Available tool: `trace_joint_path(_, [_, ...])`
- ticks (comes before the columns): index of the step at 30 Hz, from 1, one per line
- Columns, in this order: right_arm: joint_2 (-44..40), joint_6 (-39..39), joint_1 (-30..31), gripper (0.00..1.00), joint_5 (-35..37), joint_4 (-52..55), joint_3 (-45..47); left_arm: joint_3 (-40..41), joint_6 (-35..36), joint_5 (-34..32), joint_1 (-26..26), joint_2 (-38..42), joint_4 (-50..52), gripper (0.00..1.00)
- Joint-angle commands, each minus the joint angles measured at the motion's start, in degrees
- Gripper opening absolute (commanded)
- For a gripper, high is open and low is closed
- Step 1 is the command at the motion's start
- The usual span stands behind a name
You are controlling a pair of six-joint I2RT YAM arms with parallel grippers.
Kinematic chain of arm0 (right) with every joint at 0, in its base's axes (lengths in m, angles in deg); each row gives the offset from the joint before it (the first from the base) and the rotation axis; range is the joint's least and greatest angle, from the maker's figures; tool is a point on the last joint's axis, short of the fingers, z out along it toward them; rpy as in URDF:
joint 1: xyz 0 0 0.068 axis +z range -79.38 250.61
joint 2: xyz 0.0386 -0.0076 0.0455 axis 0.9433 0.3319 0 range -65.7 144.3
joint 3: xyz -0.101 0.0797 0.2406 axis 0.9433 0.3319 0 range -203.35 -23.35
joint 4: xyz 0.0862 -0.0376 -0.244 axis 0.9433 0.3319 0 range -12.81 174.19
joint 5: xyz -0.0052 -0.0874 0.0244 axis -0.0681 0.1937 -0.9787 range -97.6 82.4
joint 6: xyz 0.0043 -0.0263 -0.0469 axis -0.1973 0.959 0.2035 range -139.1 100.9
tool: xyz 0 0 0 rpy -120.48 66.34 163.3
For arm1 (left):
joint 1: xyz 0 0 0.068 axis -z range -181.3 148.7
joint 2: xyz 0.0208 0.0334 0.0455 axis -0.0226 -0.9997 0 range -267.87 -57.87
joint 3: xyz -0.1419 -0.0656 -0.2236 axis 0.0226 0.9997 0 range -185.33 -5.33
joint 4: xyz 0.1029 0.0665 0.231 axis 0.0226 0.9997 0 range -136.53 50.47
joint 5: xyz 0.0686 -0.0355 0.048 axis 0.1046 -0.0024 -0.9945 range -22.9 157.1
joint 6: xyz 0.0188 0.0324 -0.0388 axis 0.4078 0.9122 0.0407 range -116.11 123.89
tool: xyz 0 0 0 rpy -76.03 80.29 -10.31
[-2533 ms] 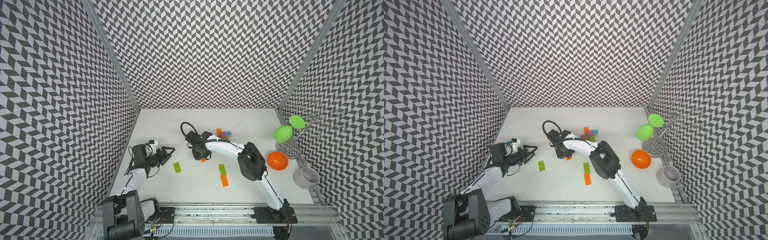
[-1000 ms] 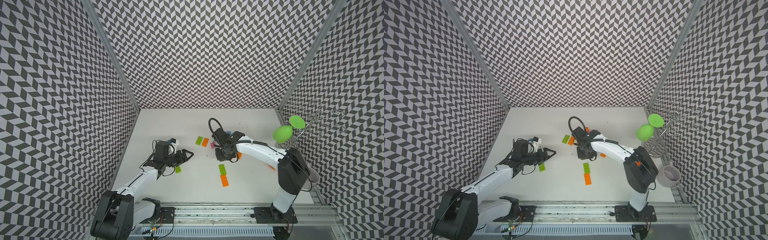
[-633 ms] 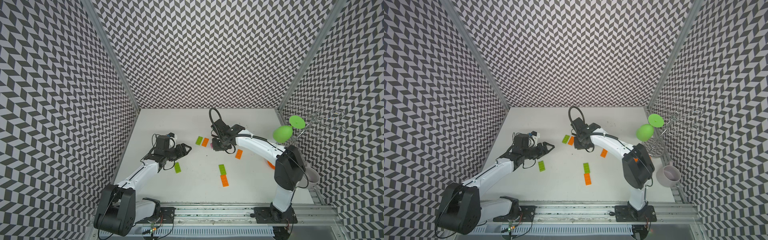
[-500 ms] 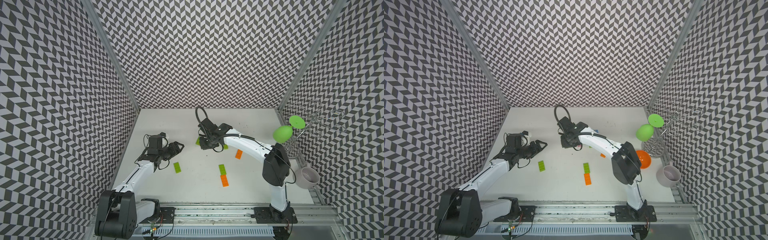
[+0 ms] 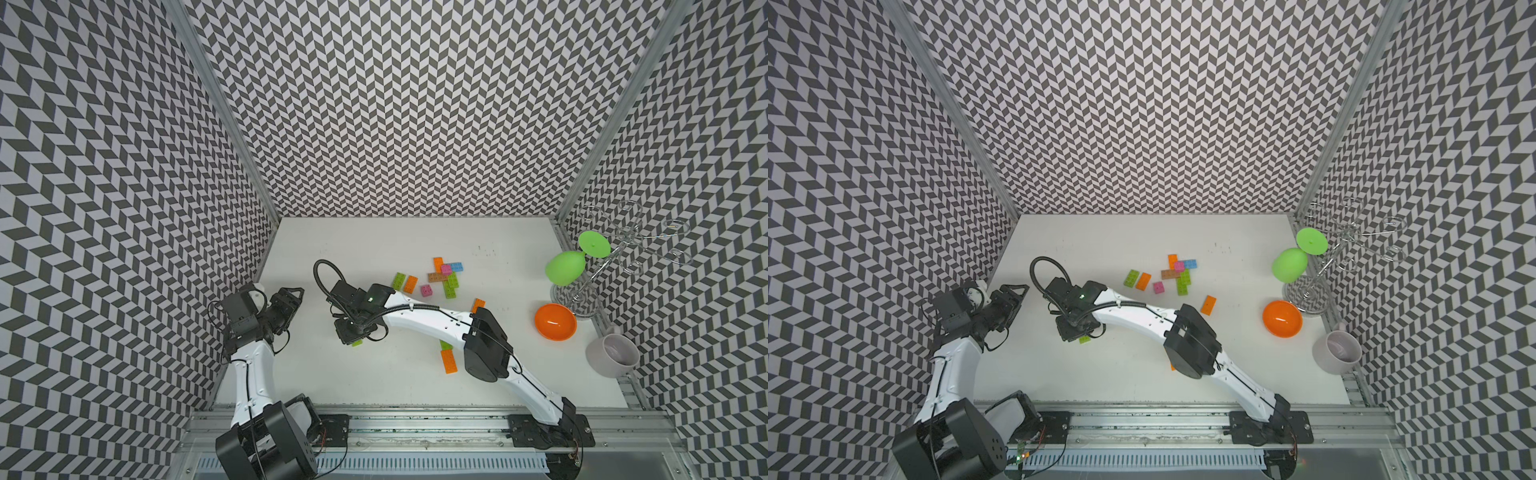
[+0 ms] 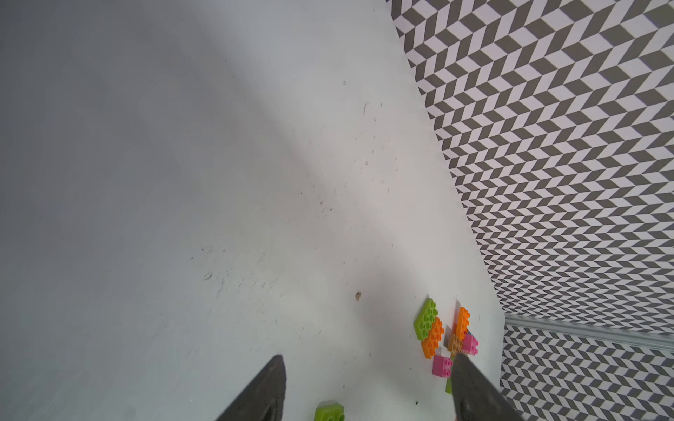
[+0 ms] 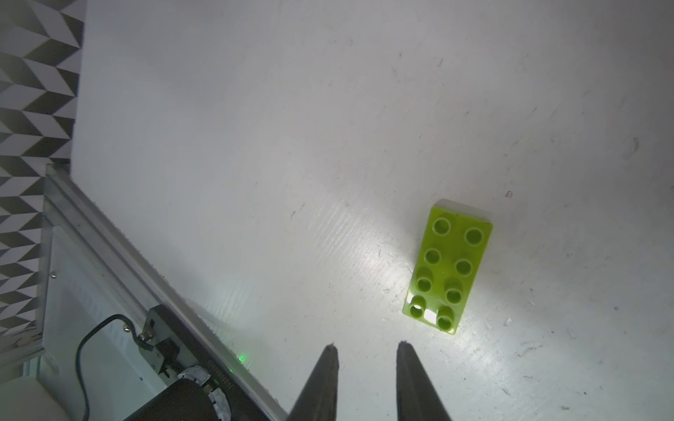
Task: Assemble a small pinwheel with lego
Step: Pick up the lego brick from the center of the board.
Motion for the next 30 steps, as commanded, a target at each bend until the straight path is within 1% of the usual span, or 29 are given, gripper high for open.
trace_joint_path(1, [1.2,-1.2,-0.7,0.29,0.3,1.3,-1.7,0.8,0.3,2.4,-0.4,0.7,0.6,0.71])
trace_joint_path(8, [3.1,-1.5,-1.0,0.29,0.3,-0.4,-2.2,0.7,0.7,3.0,-0.4,-0.1,0.4,0.70])
trace_joint_path(19, [5.1,-1.2,-1.6,0.29,-4.4,-3.9,-3.0,0.8,1.0,3.9,-0.3,-0.9,-0.4,0.70])
trace_joint_path(23, [6.1,-1.6,-2.1,0.29,-3.7,-4.0,-2.9,0.9,1.1,4.0,-0.4,-1.0,-0.4,0.69])
trace_joint_path(30, [7.1,-1.8,-2.5,0.28,0.4,-2.6,-0.7,0.8,1.1,4.1,-0.3,-1.2,-0.6,0.69])
